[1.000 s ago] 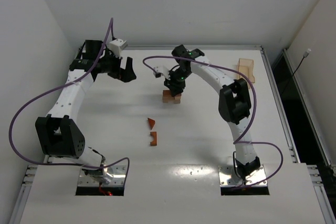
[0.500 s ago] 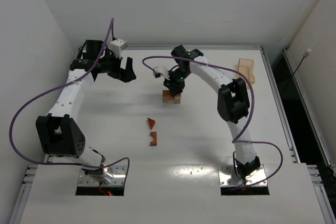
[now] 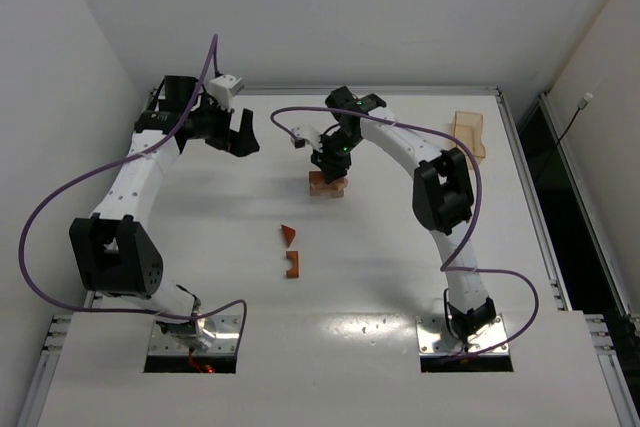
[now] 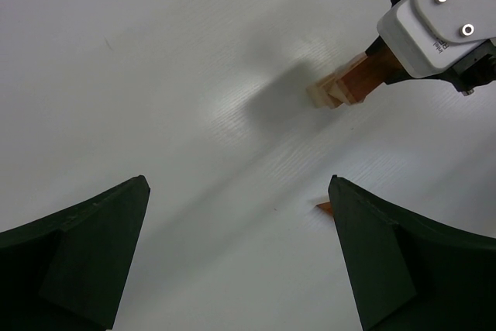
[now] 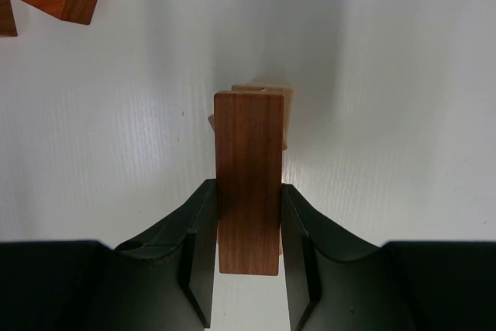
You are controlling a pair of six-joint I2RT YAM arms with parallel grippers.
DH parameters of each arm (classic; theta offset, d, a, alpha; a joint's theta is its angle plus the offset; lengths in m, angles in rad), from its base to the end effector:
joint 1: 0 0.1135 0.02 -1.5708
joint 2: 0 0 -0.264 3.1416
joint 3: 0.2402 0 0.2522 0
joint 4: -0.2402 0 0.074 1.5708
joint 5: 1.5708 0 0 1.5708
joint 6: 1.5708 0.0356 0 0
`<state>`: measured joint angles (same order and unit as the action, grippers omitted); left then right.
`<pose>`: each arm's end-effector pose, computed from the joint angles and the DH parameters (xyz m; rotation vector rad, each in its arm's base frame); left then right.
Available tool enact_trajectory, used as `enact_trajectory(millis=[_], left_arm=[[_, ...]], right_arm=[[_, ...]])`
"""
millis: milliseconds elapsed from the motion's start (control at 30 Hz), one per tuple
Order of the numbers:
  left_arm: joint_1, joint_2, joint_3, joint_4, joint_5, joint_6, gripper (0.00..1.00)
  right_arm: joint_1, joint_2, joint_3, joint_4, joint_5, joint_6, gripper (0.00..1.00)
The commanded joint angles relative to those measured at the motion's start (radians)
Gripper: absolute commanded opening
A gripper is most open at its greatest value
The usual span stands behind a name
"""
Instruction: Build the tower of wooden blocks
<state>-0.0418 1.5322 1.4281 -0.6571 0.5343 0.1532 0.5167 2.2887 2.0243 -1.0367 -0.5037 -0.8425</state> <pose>0.3344 -0.0321 0.3393 0.4817 2.2140 -0.5613 0.4035 0.2490 0.2049 -1.7891 2.0627 0.6328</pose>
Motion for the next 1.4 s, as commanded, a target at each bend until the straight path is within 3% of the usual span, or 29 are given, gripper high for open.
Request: enact_trajectory(millis=[0, 233, 767, 867, 1033, 1133, 1200, 1233, 1300, 1333, 1367], left_arm=[[-0.012, -0.003, 0.040, 0.008, 0.006, 0.005, 1.00], [-0.012, -0.003, 0.040, 0.008, 0.006, 0.005, 1.00], [-0.012, -0.003, 0.049, -0.001, 0.006, 0.014, 1.00], [-0.012, -0.003, 0.049, -0.001, 0.006, 0.014, 1.00], [-0.012, -0.003, 0.049, -0.001, 0.006, 0.014, 1.00], [-0.012, -0.003, 0.040, -0.001, 0.006, 0.023, 1.00], [-0.012, -0.003, 0.040, -0.001, 0.006, 0.023, 1.00], [-0.012, -0.003, 0.040, -0.001, 0.006, 0.023, 1.00], [-0.021, -0.003, 0.040, -0.001, 0.006, 0.023, 1.00], [-0.021, -0.003, 0.040, -0.001, 0.006, 0.023, 1.00], [-0.021, -0.003, 0.040, -0.001, 0.006, 0.023, 1.00]], right_arm=[[-0.003, 0.009, 0.036, 0.012, -0.027, -0.027, 0.17], [-0.003, -0.001, 0.025, 0.012, -0.027, -0.027, 0.34], [-0.003, -0.073, 0.016, 0.041, -0.047, -0.006, 0.54], [-0.012, -0.104, 0.004, 0.053, -0.071, 0.017, 0.64], [-0.084, -0.207, -0.050, 0.073, -0.134, 0.075, 0.65], [-0.145, -0.274, -0.168, 0.145, -0.153, 0.135, 0.65], [-0.171, -0.327, -0.225, 0.222, -0.127, 0.174, 0.56], [-0.197, -0.336, -0.278, 0.240, -0.104, 0.192, 0.42], [-0.219, -0.336, -0.317, 0.268, -0.093, 0.217, 0.22], [-0.228, -0.336, -0.347, 0.268, -0.093, 0.229, 0.02], [-0.244, -0.336, -0.363, 0.294, -0.093, 0.249, 0.00]])
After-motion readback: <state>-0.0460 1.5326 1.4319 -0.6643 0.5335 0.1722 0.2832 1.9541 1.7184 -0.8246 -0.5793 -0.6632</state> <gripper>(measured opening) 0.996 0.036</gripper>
